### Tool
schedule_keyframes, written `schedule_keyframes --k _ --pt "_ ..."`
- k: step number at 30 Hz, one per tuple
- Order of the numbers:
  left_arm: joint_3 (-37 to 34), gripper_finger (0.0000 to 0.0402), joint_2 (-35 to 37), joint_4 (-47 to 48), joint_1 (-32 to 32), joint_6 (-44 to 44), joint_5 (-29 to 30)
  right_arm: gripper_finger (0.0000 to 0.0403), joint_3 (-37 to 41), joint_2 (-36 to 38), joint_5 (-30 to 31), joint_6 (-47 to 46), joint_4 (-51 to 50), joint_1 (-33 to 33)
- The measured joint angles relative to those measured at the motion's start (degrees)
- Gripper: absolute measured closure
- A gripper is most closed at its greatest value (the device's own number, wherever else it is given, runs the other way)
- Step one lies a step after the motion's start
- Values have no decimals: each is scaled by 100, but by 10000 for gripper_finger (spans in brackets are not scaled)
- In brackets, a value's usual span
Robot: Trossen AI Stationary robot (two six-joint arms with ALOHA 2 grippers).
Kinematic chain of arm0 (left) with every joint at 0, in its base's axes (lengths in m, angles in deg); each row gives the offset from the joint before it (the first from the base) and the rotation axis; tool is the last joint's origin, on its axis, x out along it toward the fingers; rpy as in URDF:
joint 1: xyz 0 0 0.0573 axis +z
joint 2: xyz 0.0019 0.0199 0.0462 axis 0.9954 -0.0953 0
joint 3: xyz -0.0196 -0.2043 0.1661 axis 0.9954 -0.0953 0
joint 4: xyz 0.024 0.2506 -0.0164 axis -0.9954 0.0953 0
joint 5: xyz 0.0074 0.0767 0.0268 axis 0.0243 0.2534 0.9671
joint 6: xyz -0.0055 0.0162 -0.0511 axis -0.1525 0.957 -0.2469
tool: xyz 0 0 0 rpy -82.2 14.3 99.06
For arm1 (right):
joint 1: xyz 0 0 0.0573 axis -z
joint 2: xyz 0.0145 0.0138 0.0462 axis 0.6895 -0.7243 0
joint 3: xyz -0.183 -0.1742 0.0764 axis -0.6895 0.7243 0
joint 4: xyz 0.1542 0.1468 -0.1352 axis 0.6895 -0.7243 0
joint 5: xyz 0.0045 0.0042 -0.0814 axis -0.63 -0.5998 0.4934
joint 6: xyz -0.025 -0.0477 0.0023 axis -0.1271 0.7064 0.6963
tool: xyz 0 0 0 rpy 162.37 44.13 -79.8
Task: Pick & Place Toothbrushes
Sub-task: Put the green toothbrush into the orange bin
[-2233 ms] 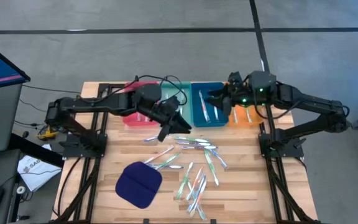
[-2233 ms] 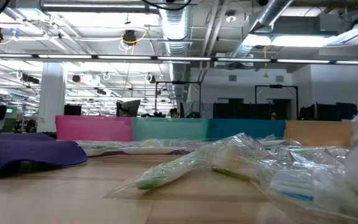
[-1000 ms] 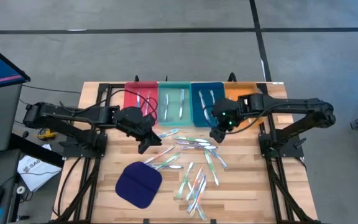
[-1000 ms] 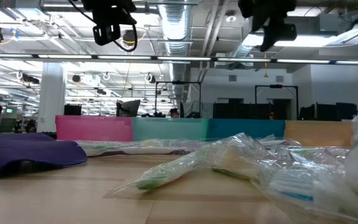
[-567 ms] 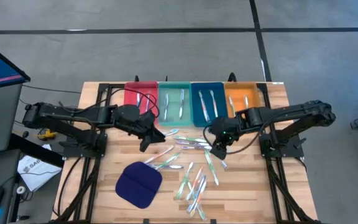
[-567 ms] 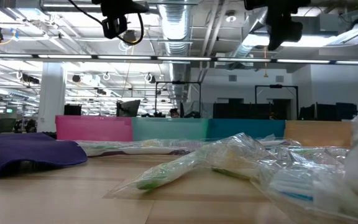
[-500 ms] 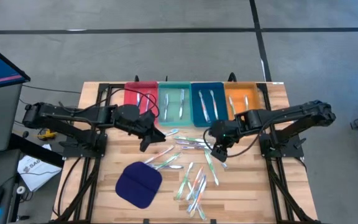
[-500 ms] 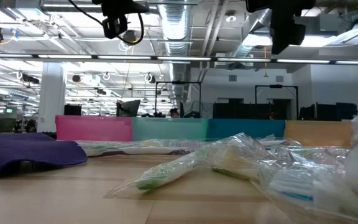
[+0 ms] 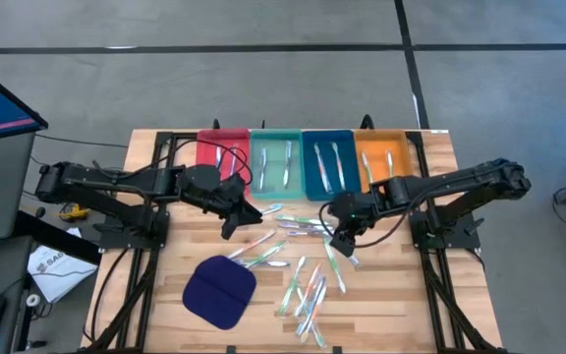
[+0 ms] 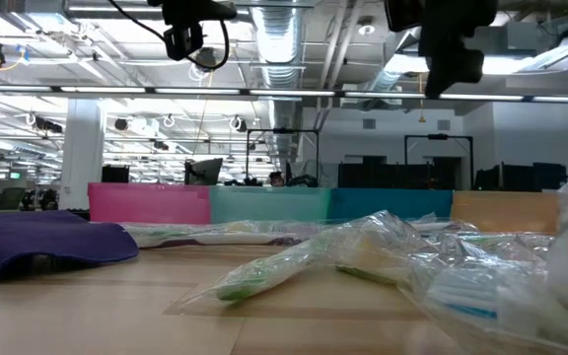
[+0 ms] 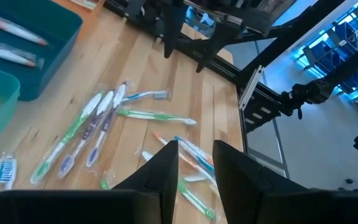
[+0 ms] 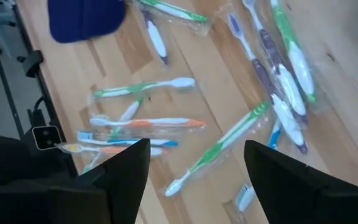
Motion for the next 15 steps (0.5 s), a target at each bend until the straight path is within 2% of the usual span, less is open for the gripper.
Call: schedule_keyframes --k 7,11,15 --pt "0 308 0 -18 -22 -37 -148 147 0 0 104 -282 -269 -31" --pt "2 308 0 10 -24 -50 -478 147 -1 0 102 -231 -219 -247" --pt "2 308 -2 26 -47 -107 -529 147 -7 -48 122 -589 -188 -504"
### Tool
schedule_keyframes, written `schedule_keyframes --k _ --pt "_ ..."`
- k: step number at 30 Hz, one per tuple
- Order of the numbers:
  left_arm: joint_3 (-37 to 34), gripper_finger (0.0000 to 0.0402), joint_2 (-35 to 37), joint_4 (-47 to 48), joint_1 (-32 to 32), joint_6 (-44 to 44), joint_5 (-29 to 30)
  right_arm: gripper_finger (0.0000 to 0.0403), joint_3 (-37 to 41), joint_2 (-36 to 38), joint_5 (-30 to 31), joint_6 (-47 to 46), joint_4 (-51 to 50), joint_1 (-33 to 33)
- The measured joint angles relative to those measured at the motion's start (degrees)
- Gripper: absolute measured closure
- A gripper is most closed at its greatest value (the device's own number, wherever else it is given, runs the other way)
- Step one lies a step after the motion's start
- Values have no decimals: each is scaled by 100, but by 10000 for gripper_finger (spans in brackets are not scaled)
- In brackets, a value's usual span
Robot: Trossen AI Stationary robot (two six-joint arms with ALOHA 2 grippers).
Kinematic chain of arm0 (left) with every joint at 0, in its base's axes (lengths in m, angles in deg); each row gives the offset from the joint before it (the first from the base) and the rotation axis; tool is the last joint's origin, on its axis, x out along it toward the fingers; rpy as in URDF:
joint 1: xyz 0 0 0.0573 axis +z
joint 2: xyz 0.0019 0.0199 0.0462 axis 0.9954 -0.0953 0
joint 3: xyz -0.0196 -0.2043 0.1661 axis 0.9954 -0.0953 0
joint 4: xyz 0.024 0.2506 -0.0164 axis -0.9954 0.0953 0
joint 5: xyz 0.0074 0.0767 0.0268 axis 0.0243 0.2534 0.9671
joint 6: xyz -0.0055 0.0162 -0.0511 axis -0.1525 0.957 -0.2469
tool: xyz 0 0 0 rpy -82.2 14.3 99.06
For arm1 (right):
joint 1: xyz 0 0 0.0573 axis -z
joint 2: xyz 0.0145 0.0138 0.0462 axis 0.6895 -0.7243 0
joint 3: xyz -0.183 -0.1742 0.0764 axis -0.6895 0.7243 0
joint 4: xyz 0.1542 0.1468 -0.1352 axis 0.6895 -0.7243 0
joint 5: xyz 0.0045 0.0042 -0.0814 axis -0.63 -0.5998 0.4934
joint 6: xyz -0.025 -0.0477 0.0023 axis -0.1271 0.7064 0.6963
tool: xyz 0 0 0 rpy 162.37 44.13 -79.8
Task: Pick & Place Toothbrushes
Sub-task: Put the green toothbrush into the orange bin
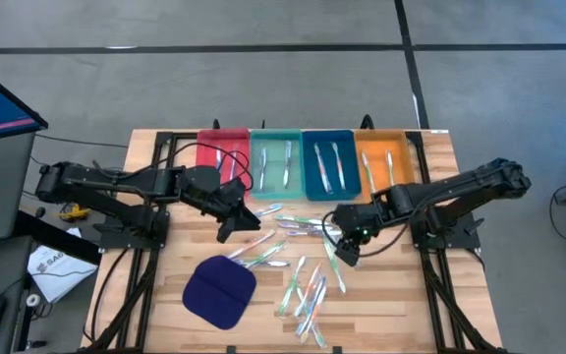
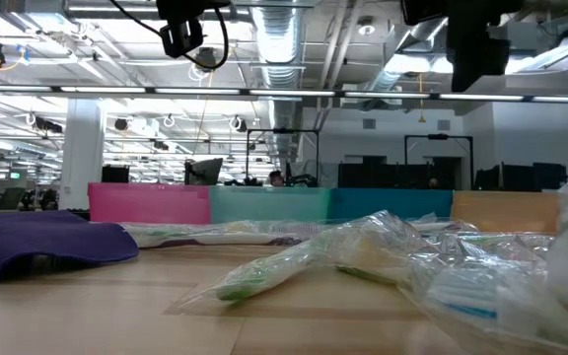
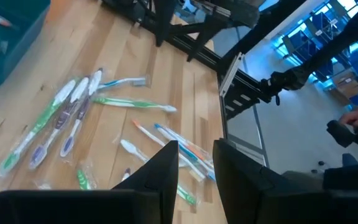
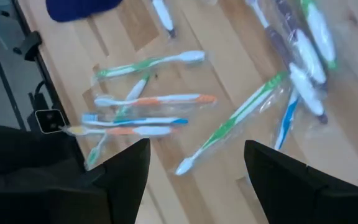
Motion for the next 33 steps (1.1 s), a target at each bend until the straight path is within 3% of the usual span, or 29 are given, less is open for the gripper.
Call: schedule_keyframes --k 13,21,27,33 --pt "1 308 -125 -34 -82 -77 54 147 -28 -1533 131 -588 40 -521" --pt "-2 308 -133 -43 -82 -107 80 147 -34 -1683 239 -1293 396 -569" --pt "-2 308 -133 -86 -82 -107 80 147 -32 -1684 498 -2291 -27 -522" --pt "-2 308 -133 -124 -82 -101 137 147 -44 -1957 184 -1925 289 -393"
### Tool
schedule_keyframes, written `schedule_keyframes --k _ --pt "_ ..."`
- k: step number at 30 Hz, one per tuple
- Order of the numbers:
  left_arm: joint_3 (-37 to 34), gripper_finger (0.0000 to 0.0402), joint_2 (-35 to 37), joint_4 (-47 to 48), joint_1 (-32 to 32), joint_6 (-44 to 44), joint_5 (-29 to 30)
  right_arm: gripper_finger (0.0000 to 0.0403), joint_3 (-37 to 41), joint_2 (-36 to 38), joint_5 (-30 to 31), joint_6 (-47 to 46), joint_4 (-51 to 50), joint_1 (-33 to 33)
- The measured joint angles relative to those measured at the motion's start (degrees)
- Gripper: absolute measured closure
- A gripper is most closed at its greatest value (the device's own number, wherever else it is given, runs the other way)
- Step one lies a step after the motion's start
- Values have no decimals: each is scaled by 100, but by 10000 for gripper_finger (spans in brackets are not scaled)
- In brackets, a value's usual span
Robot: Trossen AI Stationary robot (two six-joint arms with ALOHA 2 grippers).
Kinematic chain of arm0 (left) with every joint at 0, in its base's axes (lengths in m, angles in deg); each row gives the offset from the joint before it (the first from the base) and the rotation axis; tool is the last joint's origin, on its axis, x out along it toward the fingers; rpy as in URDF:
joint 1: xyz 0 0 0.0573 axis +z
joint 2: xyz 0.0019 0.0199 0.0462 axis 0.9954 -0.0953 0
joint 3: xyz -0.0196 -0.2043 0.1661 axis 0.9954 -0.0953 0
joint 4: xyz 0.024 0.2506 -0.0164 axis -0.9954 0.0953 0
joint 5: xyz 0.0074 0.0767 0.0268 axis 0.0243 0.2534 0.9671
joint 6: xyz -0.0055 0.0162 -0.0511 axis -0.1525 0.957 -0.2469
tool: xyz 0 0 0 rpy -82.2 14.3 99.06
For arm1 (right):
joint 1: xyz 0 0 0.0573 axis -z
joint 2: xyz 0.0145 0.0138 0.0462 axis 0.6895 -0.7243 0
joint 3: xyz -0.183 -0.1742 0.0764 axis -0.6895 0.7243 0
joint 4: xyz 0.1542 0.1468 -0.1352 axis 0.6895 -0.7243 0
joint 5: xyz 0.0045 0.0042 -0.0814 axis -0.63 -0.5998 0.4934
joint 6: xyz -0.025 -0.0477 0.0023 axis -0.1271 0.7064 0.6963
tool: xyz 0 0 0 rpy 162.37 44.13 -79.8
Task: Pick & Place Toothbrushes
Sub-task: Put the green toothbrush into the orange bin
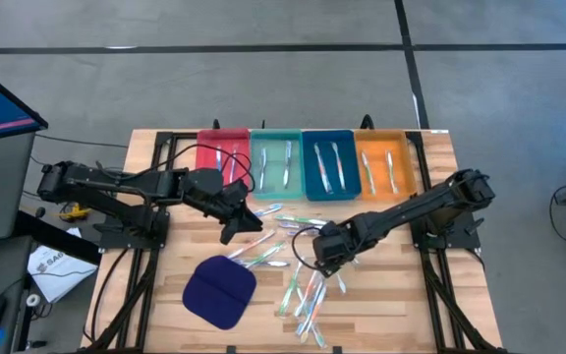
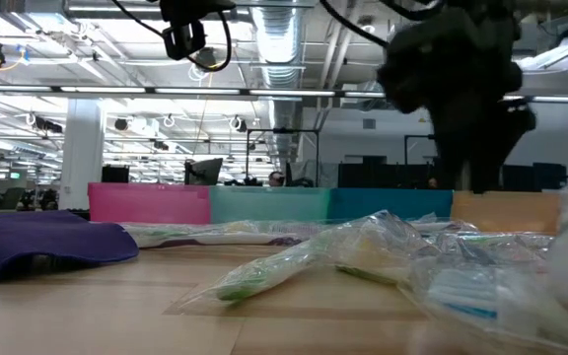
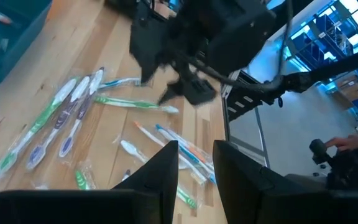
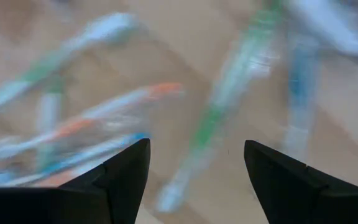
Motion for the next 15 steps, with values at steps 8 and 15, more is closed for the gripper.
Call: schedule_keyframes --k 8,15 --pt "2 308 4 -118 0 -2 10 147 21 -251 -359 -163 12 -6" --pt "-6 308 4 -196 0 -2 48 147 42 -246 -354 -272 144 -2"
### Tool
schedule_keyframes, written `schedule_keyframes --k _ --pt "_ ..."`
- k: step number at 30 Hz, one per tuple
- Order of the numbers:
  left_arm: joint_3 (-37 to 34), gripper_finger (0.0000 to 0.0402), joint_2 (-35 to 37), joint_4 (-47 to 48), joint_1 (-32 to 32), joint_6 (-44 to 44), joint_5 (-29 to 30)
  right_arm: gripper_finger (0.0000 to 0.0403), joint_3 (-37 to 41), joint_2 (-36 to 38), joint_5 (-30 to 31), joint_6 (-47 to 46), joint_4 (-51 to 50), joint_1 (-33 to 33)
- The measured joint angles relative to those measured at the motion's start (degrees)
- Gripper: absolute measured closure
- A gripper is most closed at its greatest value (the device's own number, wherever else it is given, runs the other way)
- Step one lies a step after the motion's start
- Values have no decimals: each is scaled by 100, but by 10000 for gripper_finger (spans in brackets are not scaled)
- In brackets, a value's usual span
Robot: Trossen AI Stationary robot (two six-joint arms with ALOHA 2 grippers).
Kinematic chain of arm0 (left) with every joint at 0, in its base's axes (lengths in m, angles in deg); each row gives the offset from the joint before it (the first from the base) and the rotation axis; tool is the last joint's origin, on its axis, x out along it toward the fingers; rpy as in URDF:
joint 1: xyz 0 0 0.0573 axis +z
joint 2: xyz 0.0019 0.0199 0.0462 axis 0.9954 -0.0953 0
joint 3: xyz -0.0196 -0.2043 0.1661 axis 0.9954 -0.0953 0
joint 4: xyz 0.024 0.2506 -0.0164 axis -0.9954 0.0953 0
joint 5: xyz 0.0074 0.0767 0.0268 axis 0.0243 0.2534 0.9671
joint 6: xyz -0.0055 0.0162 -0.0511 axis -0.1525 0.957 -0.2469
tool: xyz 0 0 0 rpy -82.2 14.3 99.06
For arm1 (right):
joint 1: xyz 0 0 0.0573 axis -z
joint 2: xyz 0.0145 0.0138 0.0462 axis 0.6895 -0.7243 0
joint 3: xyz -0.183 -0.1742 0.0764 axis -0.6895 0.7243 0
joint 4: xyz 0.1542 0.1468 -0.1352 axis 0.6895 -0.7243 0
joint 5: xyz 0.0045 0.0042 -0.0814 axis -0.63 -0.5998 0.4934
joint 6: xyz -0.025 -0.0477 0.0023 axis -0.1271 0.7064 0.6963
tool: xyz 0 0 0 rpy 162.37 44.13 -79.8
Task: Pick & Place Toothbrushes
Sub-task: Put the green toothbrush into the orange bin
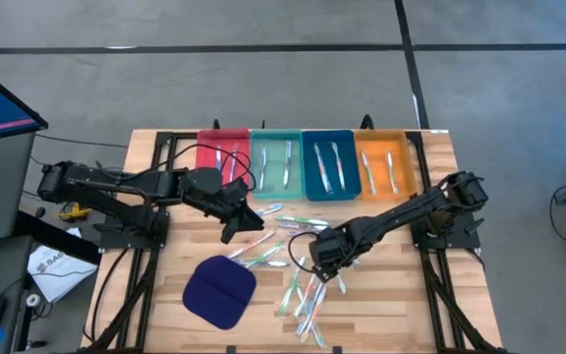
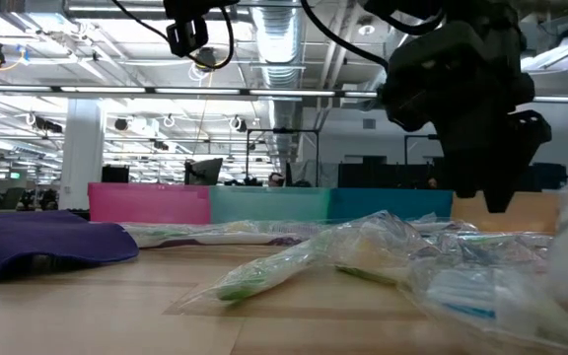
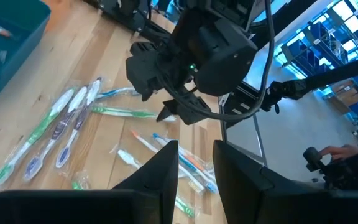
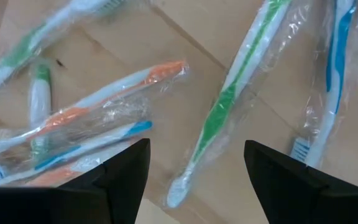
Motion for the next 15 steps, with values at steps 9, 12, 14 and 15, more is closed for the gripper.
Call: schedule_keyframes --k 9,12,14,15 --pt "2 308 -1 -75 0 -2 74 147 0 -1 117 -4 1 -11" --pt "2 308 0 -78 0 -3 113 147 2 -1 131 0 -14 -11" --pt "2 308 -1 -82 0 -3 123 147 2 -1 139 0 -7 -11" --pt "2 308 0 -84 0 -4 123 147 2 -1 154 0 10 -9"
